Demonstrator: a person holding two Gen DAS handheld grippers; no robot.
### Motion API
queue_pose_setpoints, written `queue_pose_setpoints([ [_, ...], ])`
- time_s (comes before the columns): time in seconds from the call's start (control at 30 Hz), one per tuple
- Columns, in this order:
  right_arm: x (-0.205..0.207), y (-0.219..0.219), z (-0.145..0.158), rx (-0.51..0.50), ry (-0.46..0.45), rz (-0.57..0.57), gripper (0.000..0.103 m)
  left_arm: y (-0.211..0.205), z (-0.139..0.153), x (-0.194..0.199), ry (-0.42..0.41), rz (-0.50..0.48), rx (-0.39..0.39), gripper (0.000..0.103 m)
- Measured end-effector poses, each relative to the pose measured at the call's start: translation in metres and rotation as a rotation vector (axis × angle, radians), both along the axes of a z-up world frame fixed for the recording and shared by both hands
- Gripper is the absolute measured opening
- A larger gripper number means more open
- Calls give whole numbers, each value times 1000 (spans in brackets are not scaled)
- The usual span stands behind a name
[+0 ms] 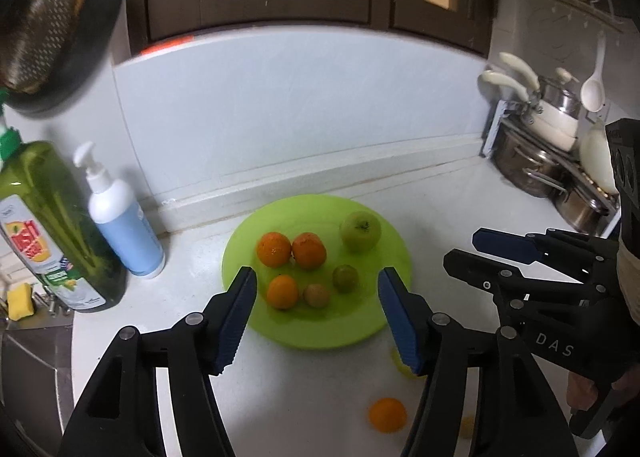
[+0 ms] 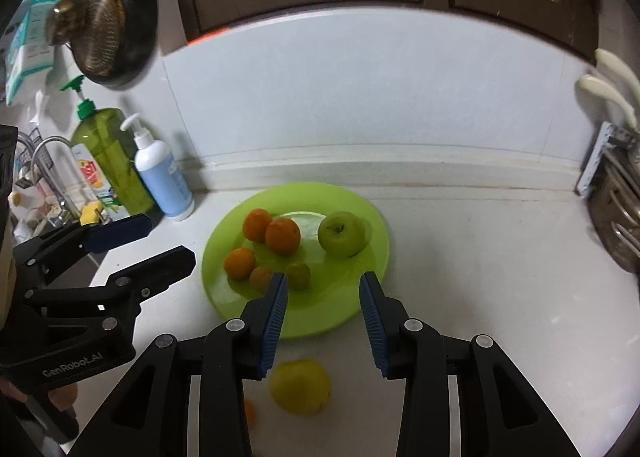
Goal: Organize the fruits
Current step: 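Move both open grippers back toward the remaining fruits on the countertop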
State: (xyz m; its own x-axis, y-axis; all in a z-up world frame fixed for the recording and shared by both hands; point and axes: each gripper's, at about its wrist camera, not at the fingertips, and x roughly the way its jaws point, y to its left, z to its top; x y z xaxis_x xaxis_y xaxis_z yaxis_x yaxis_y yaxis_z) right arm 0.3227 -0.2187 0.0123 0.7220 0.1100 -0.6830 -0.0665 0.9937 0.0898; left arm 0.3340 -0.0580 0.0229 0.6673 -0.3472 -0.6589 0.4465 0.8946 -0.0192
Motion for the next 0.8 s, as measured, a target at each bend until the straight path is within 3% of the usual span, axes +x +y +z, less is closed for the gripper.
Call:
queue_pose_setpoints([
  [0.43,-77,10,29,-37,-84,-17,38,7,25,-66,-61,-30,-24,76],
  [0.8,-119,15,18,-49,-62,-29,44,5,9,-106,-49,-77,20,82],
])
